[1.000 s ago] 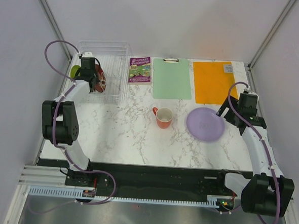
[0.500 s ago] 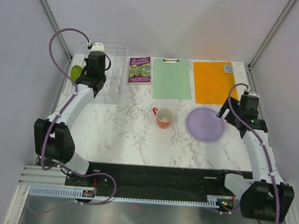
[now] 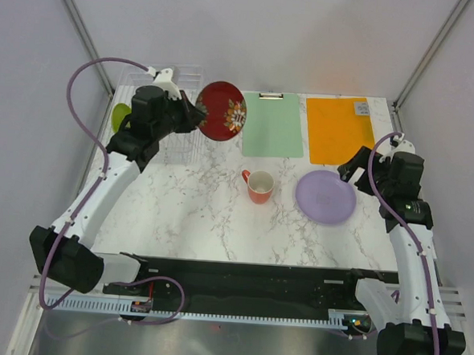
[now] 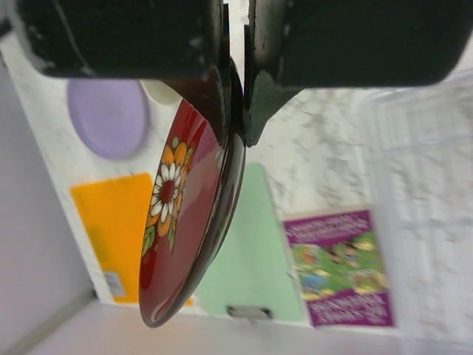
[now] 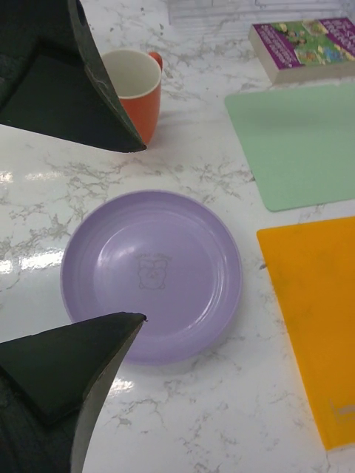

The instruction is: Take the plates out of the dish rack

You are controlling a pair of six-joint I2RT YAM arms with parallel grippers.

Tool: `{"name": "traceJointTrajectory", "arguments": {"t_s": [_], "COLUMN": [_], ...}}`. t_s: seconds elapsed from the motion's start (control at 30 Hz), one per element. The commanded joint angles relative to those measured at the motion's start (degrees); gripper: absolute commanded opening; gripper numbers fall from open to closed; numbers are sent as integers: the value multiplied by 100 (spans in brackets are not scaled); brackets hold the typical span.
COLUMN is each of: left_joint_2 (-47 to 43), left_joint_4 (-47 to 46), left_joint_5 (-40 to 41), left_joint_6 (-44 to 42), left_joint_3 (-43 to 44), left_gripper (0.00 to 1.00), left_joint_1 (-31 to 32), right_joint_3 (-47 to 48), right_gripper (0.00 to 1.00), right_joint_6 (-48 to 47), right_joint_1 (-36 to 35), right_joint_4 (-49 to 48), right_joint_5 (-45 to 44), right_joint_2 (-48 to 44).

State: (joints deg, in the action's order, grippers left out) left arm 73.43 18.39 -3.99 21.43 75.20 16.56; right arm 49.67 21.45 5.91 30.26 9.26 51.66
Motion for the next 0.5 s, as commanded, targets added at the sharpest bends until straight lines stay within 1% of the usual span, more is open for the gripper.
{"name": "traceJointTrajectory", "arguments": {"t_s": [0.0,0.03,0.13,0.2,0.27,0.33,0.47], "left_joint_2": [268,329,584,777,936,1155,1402], "left_joint_4": [-1126,-1267,-1707,-2004,-2199,-2603,-3139], "left_joint_5": [-1551,-1770,-2105,-2141,-2334,-2579,-2747], "left_joint_6": [1055,1291,1617,1715,1925,2214,2541], "left_joint_3": [-295,-347,-462,-506,-524,-576,-760], "left_gripper": [2,2,2,2,2,2,2], "left_joint_1": [356,401,611,804,945,1016,1192], "right_joint_3": [245,245,236,219,166,113,-71], "right_gripper": [96,96,96,96,95,95,95], "right_joint_6": [263,350,474,614,798,930,1247], "right_joint_1": [24,24,24,24,24,24,24], "right_joint_4": [-477,-538,-793,-986,-1249,-1434,-2048], "right_joint_5": [865,937,1253,1385,1692,2052,2668], "right_joint_2": [-121,-104,-60,-33,46,107,362]}}
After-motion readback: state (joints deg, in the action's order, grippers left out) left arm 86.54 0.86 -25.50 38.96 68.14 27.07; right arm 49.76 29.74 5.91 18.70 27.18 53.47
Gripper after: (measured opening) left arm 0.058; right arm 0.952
